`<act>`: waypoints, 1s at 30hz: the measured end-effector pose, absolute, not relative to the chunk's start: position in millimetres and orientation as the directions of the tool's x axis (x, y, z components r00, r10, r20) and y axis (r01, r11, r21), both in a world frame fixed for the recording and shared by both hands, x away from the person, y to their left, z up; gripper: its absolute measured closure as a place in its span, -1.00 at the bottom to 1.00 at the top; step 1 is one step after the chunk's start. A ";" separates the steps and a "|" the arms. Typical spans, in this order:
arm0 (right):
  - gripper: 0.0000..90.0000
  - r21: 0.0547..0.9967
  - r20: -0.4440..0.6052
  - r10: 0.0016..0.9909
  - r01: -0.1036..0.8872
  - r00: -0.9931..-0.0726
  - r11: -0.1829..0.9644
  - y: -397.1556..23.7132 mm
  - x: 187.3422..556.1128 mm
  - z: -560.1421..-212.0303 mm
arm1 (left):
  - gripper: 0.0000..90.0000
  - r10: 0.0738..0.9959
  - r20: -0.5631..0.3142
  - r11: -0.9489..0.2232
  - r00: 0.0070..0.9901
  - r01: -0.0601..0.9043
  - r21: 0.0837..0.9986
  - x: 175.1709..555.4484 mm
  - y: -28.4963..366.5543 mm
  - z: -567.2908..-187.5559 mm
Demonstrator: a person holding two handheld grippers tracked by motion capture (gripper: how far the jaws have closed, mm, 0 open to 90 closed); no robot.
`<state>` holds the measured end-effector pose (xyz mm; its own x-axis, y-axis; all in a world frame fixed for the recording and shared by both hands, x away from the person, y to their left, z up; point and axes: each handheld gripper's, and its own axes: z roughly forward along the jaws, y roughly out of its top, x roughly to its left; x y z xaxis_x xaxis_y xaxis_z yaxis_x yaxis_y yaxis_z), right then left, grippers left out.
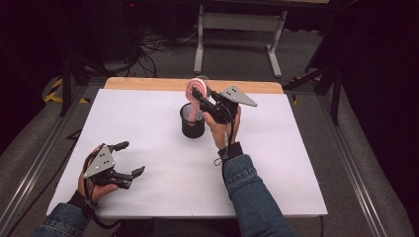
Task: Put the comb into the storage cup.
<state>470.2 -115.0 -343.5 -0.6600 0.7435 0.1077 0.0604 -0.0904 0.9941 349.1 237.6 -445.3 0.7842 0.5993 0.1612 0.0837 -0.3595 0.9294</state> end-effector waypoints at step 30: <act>0.41 0.984 0.177 0.729 0.133 -0.661 -0.118 -116.3 472.1 -369.9 | -0.88 0.598 0.155 -0.358 0.786 0.089 0.930 349.4 236.9 -445.4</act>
